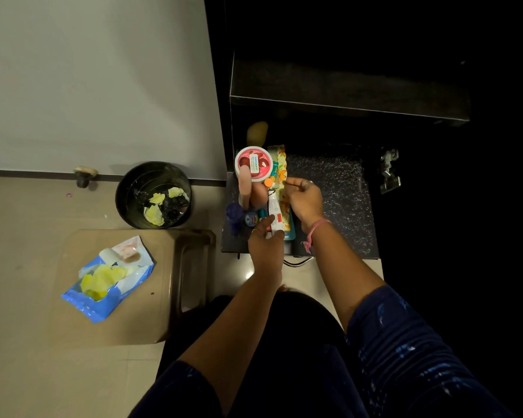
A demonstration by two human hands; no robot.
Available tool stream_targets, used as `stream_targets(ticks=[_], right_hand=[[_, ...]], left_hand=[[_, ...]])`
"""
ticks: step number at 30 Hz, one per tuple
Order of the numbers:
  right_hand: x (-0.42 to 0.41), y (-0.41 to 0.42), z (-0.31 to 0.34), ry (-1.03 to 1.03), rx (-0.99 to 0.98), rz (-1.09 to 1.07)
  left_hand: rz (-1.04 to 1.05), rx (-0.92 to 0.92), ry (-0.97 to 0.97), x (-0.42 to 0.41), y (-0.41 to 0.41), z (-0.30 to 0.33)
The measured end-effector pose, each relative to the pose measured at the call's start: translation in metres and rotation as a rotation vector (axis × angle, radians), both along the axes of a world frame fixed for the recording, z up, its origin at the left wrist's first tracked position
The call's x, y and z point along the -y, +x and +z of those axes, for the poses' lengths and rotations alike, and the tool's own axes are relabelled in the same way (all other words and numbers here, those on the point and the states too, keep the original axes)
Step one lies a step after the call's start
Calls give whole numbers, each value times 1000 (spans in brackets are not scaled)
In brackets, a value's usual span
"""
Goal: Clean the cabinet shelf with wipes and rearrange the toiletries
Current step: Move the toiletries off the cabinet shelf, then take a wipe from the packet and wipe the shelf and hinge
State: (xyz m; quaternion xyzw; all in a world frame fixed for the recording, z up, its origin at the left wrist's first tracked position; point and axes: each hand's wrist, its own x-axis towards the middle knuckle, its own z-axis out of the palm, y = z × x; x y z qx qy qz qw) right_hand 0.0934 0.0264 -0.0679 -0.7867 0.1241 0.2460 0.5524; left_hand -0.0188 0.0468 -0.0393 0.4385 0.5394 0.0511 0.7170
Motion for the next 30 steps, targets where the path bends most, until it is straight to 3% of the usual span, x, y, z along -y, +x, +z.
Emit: stream_targets(ticks=[8,17,22,30], right_hand=[[19,-32,17,78,-33,-45],[30,-71,23,100,-34,-152],[29,-104,28,183,-90,-190],[1,-174,5,136,-119,78]], left_hand=[[10,90,-152,-5,-21,7],[-65,145,-138,-17,-71,32],[-41,87,-106,-26,-103,35],[145,-13,-69,-50,-169,8]])
